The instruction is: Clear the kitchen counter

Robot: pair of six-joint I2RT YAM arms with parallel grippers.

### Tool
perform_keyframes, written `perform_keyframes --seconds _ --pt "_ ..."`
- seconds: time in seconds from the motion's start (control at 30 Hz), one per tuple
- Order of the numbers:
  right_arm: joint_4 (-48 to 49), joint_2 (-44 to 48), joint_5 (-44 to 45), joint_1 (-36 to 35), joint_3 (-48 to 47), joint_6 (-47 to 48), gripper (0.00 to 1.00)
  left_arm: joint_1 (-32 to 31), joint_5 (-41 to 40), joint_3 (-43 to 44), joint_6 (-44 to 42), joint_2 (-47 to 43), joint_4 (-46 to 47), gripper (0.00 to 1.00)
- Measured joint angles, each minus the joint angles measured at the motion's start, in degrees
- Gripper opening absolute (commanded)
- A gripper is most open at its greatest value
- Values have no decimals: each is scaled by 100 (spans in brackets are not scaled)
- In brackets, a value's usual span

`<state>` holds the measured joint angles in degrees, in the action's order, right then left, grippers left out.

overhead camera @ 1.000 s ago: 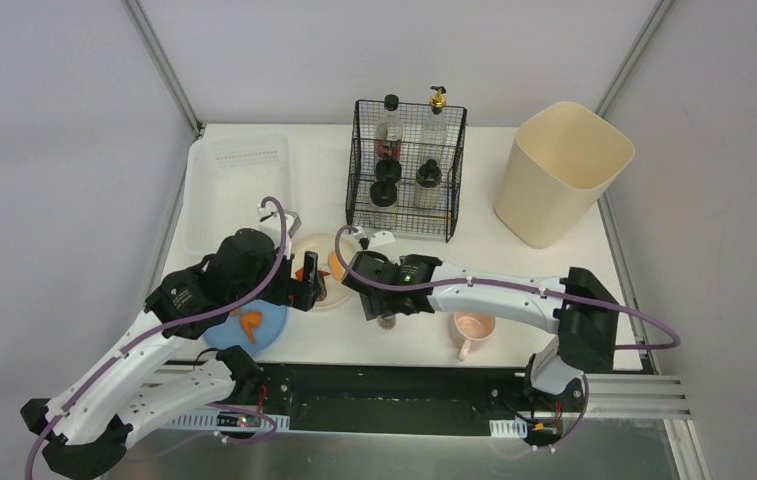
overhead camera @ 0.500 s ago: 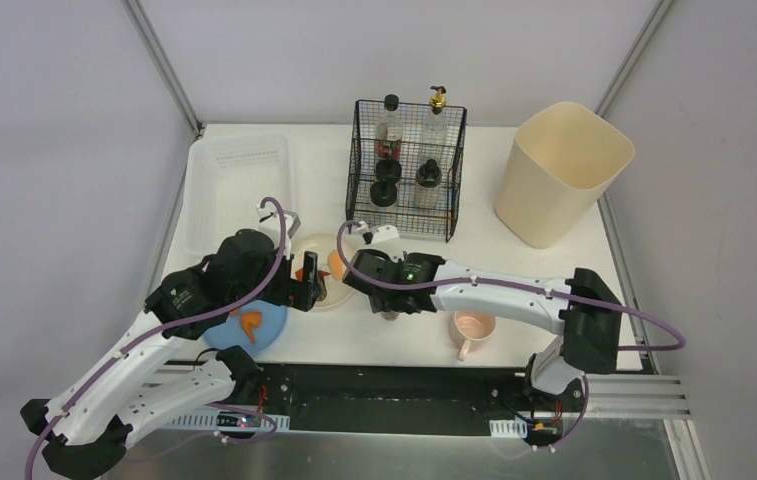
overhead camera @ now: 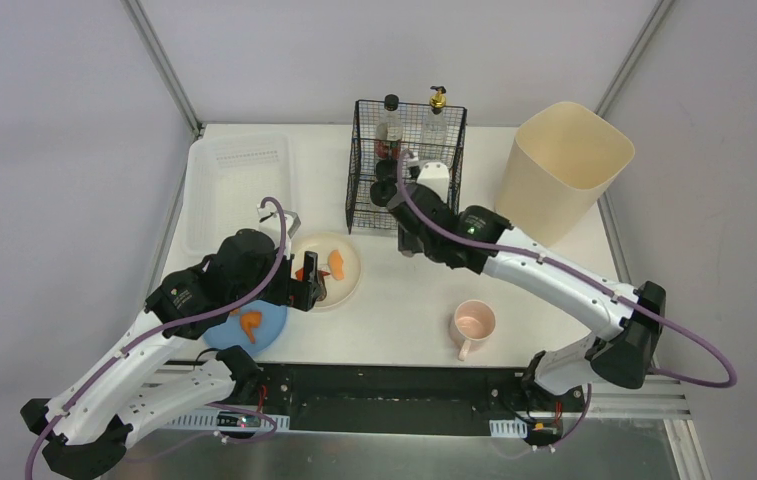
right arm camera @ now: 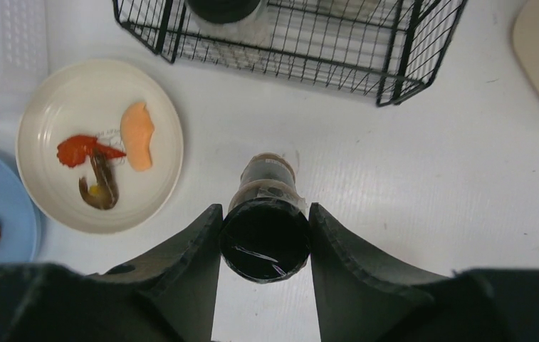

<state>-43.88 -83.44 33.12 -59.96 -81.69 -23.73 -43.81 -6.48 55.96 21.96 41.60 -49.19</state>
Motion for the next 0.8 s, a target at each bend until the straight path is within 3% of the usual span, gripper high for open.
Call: perform_keyframes --seconds 0.43,0.8 --pt "133 -391 -466 1600 -1207 743 31 0 0 0 2 33 -2 100" --pt "293 -1530 -885 2050 -1582 835 29 0 4 0 2 52 -2 100"
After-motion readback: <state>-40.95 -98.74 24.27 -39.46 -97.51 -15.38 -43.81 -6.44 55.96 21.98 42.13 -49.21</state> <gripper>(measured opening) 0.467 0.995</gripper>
